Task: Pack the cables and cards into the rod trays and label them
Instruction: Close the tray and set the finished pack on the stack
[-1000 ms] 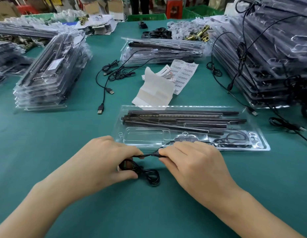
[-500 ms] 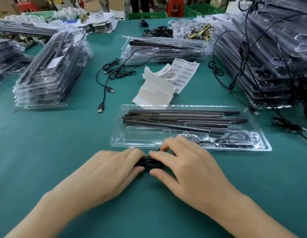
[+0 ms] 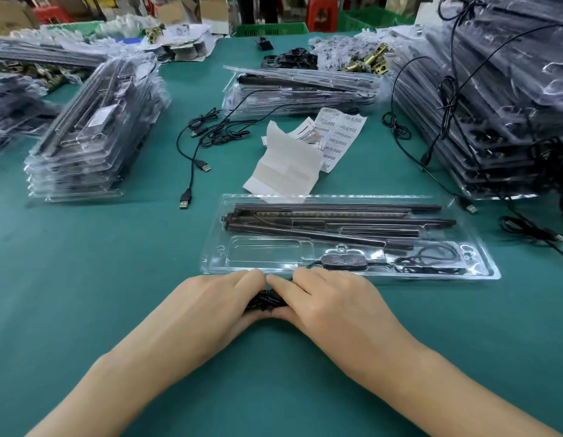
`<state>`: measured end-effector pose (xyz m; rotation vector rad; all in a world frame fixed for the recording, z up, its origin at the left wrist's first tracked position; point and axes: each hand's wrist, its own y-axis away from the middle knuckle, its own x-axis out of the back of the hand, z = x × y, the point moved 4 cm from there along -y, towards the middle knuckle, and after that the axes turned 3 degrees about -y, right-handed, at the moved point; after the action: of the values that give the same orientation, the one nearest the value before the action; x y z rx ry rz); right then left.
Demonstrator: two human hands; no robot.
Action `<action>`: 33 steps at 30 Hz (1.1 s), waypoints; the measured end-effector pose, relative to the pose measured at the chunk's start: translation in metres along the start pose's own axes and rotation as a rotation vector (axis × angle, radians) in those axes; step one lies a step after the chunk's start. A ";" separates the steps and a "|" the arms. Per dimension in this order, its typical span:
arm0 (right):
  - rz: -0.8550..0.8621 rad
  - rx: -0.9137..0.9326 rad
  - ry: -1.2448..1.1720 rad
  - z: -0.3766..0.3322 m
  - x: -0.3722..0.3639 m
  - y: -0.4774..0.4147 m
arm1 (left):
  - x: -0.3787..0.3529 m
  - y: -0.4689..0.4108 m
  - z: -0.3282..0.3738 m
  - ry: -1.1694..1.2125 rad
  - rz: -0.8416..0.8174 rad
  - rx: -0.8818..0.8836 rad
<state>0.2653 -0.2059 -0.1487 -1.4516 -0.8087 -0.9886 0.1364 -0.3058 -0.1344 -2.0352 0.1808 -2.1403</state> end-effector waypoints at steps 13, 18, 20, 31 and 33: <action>-0.001 -0.060 -0.052 0.002 -0.005 -0.002 | 0.012 0.038 -0.032 0.154 -0.022 0.125; 0.004 -0.077 -0.066 0.001 -0.005 -0.001 | 0.008 0.034 -0.024 0.011 -0.049 0.153; 0.008 -0.084 -0.064 0.001 -0.005 -0.001 | 0.009 0.032 -0.020 0.021 -0.020 0.177; 0.042 -0.107 -0.083 0.002 -0.008 0.001 | 0.019 0.043 -0.024 -0.068 0.113 0.350; 0.043 -0.105 -0.081 0.002 -0.008 0.001 | 0.017 0.047 -0.024 -0.010 0.084 0.365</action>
<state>0.2631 -0.2033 -0.1558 -1.6016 -0.7902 -0.9565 0.1140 -0.3563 -0.1292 -1.7957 -0.1174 -1.9427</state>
